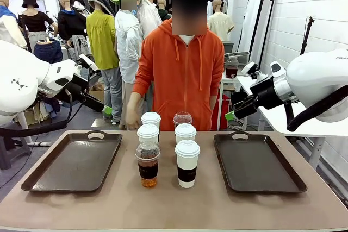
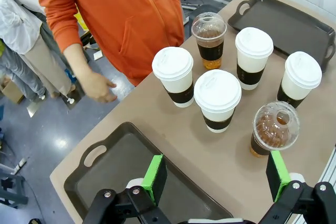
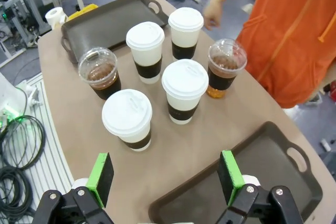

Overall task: Distribute the coffee onto the tray.
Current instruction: Pick up one iced Americano and place it on the right Handle tray.

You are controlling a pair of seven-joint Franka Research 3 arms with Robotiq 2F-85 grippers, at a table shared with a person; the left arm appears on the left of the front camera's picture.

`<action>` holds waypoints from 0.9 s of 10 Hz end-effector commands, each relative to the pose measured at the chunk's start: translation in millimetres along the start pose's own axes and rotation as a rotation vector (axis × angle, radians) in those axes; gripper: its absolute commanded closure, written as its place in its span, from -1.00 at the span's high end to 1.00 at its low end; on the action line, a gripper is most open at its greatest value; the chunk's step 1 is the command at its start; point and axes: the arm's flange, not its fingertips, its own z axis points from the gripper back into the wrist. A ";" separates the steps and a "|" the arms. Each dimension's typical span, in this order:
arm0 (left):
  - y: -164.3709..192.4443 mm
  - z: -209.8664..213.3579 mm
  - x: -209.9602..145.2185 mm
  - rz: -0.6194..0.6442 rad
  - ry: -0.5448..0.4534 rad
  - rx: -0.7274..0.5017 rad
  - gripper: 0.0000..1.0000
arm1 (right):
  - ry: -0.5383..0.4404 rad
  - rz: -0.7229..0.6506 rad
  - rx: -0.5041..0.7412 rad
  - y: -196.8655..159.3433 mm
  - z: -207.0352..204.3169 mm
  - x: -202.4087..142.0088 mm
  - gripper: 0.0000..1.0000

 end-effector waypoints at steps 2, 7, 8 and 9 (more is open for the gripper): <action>0.9 0.0 -1.2 0.003 -0.004 -0.008 1.00 | 0.018 -0.014 -0.025 -10.3 1.5 11.1 1.00; 0.9 0.0 -1.2 0.003 -0.004 -0.008 1.00 | 0.035 -0.022 0.000 -6.3 -0.9 9.3 1.00; 0.9 0.0 -1.2 0.003 -0.004 -0.008 1.00 | 0.032 0.002 -0.026 -7.7 0.7 7.7 1.00; 0.9 0.0 -1.2 0.003 -0.004 -0.008 1.00 | 0.032 0.002 -0.026 -7.7 0.7 7.7 1.00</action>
